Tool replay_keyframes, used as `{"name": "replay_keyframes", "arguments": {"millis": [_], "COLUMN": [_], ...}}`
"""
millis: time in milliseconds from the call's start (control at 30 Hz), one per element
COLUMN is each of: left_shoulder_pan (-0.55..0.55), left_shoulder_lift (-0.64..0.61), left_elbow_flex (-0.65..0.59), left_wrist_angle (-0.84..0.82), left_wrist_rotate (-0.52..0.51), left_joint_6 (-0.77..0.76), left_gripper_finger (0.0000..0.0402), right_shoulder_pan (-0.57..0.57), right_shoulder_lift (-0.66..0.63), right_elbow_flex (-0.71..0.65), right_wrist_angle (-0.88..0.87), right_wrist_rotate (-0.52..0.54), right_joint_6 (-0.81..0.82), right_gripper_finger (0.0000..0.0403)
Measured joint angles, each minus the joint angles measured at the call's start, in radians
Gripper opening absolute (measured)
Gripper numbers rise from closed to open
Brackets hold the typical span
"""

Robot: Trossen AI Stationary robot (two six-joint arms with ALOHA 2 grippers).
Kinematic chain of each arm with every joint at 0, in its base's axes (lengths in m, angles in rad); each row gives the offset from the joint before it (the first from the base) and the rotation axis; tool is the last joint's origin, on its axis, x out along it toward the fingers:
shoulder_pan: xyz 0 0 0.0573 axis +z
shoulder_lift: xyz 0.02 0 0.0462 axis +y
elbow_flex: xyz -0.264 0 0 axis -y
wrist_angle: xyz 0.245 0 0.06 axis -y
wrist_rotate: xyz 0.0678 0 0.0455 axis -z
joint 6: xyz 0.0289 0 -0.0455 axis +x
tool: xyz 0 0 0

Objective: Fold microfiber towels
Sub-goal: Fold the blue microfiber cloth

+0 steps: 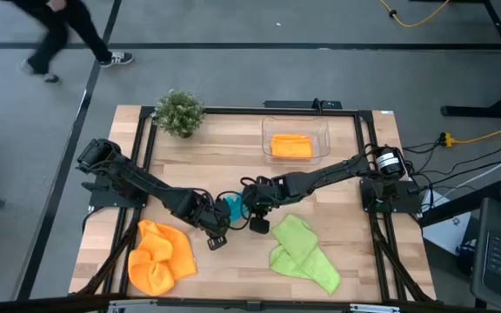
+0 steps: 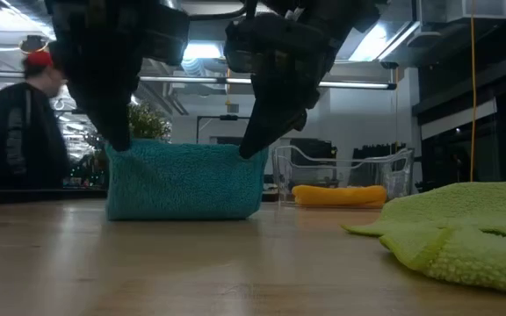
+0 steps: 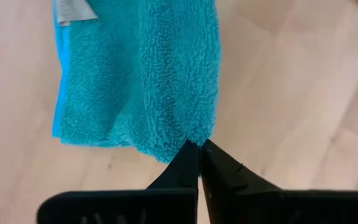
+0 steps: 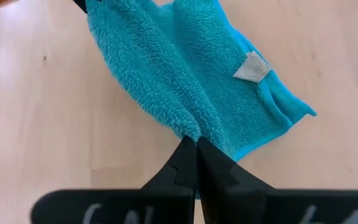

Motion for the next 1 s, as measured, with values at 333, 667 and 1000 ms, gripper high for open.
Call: {"name": "replay_keyframes", "arguments": {"millis": [333,667,1000], "left_shoulder_pan": [0.006,-0.043,-0.032], "left_shoulder_lift": [0.000,-0.049,-0.054], "left_elbow_flex": [0.000,0.000,0.000], "left_wrist_angle": [0.020,0.118,0.040], "left_wrist_rotate": [0.067,0.128,0.024], "left_joint_6": [-0.001,0.003,0.007], "left_gripper_finger": [0.0000,0.0000,0.0000], "right_shoulder_pan": [-0.010,0.032,-0.019], "right_shoulder_lift": [0.000,-0.046,-0.037], "right_elbow_flex": [0.000,0.001,0.001], "right_wrist_angle": [-0.002,-0.028,-0.036], "right_wrist_rotate": [-0.082,-0.190,-0.159], "right_joint_6": [0.008,0.087,0.053], "right_gripper_finger": [0.0003,0.0003,0.0002]}}
